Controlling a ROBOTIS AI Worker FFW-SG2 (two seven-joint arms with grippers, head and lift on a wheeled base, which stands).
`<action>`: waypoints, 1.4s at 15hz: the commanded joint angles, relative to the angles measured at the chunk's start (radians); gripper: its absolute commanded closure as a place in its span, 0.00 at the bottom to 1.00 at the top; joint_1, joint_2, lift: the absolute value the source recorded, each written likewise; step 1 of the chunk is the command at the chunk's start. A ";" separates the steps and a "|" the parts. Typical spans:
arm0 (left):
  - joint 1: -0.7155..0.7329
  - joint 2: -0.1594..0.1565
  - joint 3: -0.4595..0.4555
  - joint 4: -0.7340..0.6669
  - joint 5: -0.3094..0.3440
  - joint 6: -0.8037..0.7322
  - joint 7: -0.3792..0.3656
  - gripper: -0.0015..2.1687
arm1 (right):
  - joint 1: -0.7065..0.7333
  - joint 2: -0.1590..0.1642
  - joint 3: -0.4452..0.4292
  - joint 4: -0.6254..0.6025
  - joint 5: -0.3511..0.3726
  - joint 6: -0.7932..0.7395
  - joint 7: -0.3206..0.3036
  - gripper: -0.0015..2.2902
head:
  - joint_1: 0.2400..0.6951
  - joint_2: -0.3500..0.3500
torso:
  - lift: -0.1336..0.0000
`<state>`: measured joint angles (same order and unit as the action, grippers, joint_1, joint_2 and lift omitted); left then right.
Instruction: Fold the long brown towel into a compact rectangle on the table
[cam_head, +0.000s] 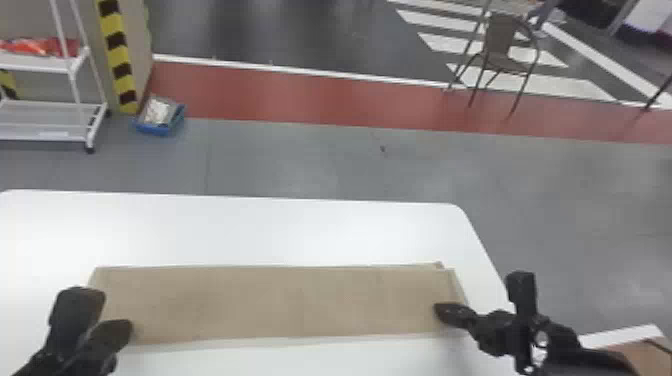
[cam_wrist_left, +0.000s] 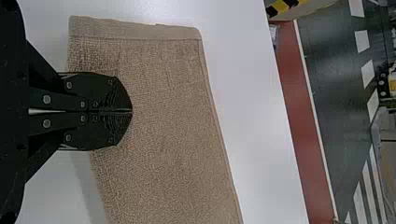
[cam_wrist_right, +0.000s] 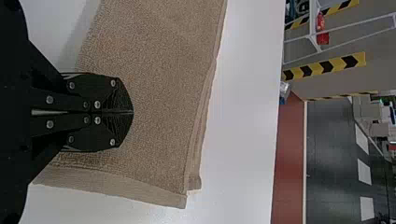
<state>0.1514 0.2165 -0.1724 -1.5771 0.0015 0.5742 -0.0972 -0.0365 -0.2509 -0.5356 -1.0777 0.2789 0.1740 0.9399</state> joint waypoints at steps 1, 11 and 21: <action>0.008 0.006 0.001 -0.003 -0.002 0.002 0.001 0.84 | 0.012 -0.001 -0.001 -0.015 -0.001 0.016 0.003 0.53 | 1.00 0.11 | 1.00; 0.080 0.012 0.042 -0.076 -0.002 0.048 -0.007 0.84 | 0.055 0.004 -0.003 -0.064 -0.020 0.065 0.016 0.53 | 1.00 0.12 | 1.00; 0.100 0.010 0.054 -0.107 0.006 0.051 -0.013 0.84 | 0.098 0.021 -0.035 -0.154 -0.038 0.132 0.039 0.53 | 1.00 0.11 | 1.00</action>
<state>0.2517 0.2286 -0.1169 -1.6808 0.0069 0.6279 -0.1105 0.0685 -0.2304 -0.5621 -1.2306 0.2410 0.3041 0.9790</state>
